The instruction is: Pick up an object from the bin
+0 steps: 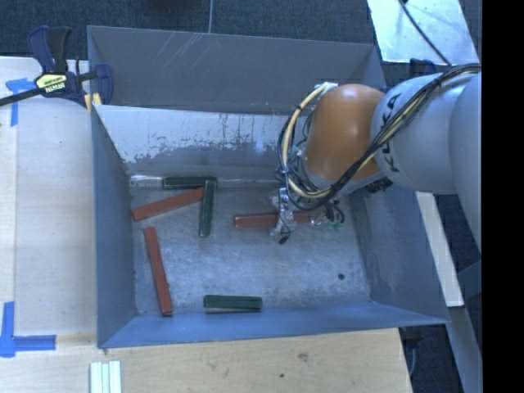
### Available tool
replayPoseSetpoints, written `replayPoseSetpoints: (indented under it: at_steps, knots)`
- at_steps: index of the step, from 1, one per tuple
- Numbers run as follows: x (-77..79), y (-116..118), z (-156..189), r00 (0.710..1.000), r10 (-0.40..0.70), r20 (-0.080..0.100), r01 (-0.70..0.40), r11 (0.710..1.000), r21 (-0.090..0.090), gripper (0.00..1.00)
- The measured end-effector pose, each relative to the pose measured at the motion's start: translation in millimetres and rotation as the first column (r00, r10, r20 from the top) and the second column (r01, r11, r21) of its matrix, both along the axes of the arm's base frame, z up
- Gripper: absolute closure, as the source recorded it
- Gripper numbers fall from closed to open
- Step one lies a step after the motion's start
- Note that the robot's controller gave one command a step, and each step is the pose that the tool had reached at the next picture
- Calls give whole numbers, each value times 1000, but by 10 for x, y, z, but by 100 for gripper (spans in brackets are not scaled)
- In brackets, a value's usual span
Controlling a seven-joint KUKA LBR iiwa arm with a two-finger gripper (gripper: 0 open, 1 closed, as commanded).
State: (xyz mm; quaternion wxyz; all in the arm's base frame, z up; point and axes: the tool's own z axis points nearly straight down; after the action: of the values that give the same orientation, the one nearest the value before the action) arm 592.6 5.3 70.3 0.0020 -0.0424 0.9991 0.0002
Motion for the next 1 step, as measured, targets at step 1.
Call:
replayPoseSetpoints:
  at_steps: [1]
  knots:
    - [26,-2,574,1000,-1,6,1,1000,-1,100]
